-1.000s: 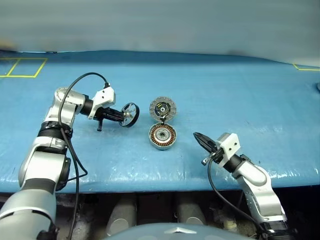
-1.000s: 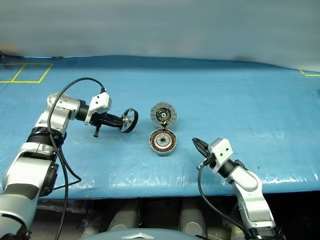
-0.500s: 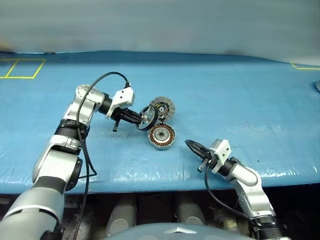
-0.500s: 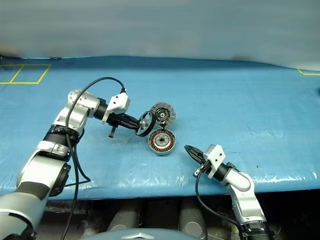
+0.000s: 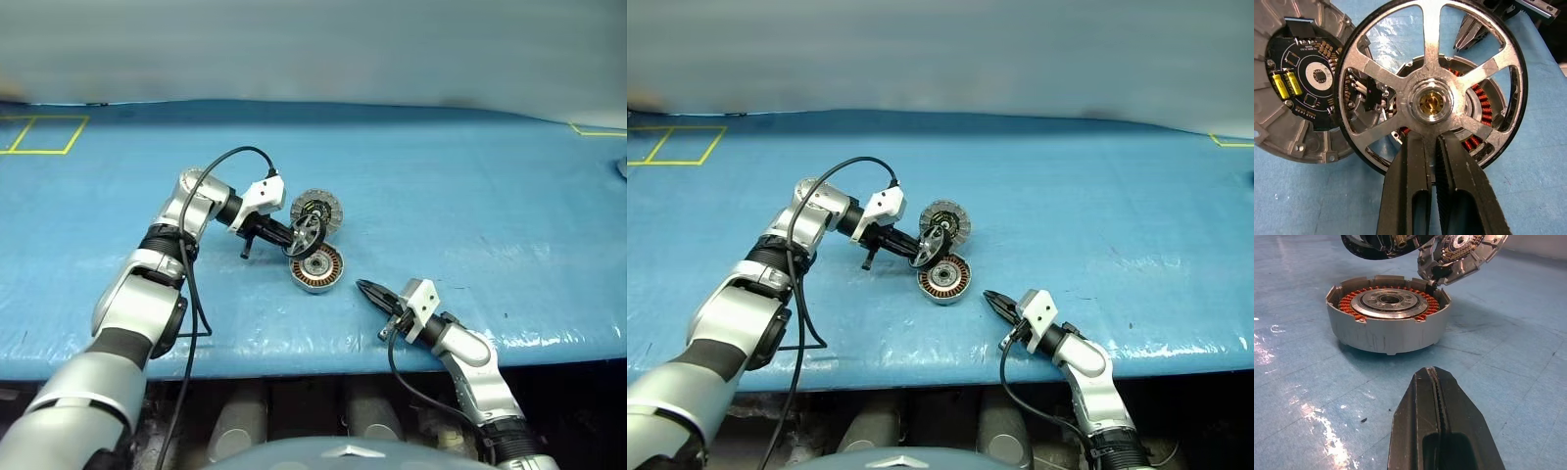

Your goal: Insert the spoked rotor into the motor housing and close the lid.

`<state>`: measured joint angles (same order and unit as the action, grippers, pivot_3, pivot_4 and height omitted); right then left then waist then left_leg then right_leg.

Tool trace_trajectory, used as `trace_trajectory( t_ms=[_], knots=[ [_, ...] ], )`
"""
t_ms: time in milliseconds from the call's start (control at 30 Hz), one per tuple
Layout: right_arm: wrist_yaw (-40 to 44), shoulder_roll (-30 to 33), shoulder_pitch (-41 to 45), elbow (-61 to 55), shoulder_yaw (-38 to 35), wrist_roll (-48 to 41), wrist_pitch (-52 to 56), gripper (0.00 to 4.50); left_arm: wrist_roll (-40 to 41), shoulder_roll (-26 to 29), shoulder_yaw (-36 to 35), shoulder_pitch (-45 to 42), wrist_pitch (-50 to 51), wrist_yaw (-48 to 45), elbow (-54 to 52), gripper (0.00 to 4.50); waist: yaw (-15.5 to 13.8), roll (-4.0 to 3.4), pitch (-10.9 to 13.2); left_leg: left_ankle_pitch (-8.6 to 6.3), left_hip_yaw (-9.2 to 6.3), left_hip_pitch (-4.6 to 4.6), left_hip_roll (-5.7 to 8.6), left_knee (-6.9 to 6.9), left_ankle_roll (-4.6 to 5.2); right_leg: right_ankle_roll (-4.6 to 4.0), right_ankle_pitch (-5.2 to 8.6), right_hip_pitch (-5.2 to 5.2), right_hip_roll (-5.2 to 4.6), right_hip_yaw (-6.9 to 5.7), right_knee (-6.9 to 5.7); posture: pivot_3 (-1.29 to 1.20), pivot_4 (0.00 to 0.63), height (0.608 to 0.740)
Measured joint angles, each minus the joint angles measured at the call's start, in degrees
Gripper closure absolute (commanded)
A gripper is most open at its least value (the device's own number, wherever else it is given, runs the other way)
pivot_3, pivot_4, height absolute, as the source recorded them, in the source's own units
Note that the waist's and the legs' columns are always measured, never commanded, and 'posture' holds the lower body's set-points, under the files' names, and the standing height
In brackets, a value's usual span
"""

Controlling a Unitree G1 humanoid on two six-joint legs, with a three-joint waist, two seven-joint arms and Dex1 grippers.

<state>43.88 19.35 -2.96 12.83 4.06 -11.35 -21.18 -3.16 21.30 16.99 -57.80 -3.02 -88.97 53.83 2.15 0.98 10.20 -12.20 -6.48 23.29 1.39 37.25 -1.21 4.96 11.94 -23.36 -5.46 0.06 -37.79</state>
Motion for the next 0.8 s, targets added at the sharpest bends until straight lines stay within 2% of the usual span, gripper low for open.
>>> trace_trajectory(
  t_ms=[800],
  knots=[
    [-3.34,-0.5,0.05,1.4,0.0,0.72,-2.64,4.5,-3.43,-0.78,1.88,-0.33,-3.38,-1.05,2.46,4.46,0.04,0.0,0.0,0.0,0.0,-0.03,0.0,-0.01,0.0,0.0,0.0,0.02,0.0,0.01,0.0,0.0,0.15,0.74]
  ],
)
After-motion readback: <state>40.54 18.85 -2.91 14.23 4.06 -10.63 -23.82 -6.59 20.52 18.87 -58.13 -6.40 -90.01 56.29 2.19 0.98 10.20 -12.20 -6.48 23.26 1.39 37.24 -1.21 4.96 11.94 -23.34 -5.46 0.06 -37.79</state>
